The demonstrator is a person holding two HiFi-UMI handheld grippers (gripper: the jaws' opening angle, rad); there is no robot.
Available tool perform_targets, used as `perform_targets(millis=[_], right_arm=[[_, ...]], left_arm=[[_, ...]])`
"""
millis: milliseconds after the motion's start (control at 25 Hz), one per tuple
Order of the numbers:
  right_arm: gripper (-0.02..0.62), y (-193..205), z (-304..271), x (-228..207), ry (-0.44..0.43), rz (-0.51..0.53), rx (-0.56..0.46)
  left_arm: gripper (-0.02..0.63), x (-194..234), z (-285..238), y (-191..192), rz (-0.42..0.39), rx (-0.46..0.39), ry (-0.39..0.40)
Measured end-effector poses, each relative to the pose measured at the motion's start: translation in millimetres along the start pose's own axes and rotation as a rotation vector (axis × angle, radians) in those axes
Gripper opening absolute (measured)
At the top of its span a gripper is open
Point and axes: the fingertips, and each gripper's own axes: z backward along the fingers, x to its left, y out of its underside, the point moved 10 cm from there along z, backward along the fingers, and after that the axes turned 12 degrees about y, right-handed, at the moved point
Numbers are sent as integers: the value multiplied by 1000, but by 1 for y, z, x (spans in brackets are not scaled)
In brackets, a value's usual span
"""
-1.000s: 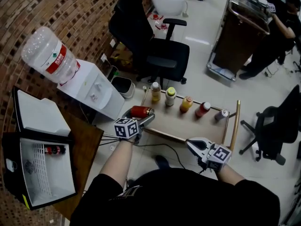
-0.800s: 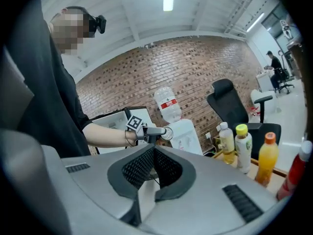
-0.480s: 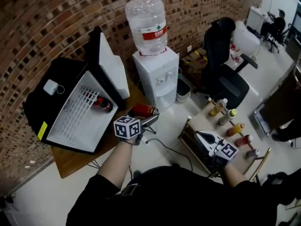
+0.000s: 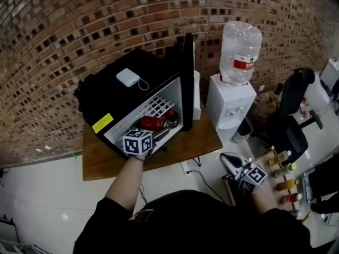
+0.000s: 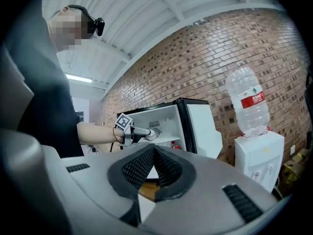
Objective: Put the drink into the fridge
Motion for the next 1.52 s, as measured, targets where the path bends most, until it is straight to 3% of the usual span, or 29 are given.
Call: perform_targets(millis=[280,600,1040,1240,1520], right_arm=[[3,-5,-23,-2,-12,16,38],[3,-9,-13,-7,-10,19,57],[4,-9,9,-8,29,24,61],[5,-9,13,-6,33,28,61],[3,-13,15,-1,26,36,62]], left_arm=[[603,52,21,-5,51,29,-281],[604,70,14,-7,75,81,-434],[604,92,11,-6,164,9,-523],[604,89,13,-15,55,-41,-558],[604,72,16,-15,24,-68,-507]])
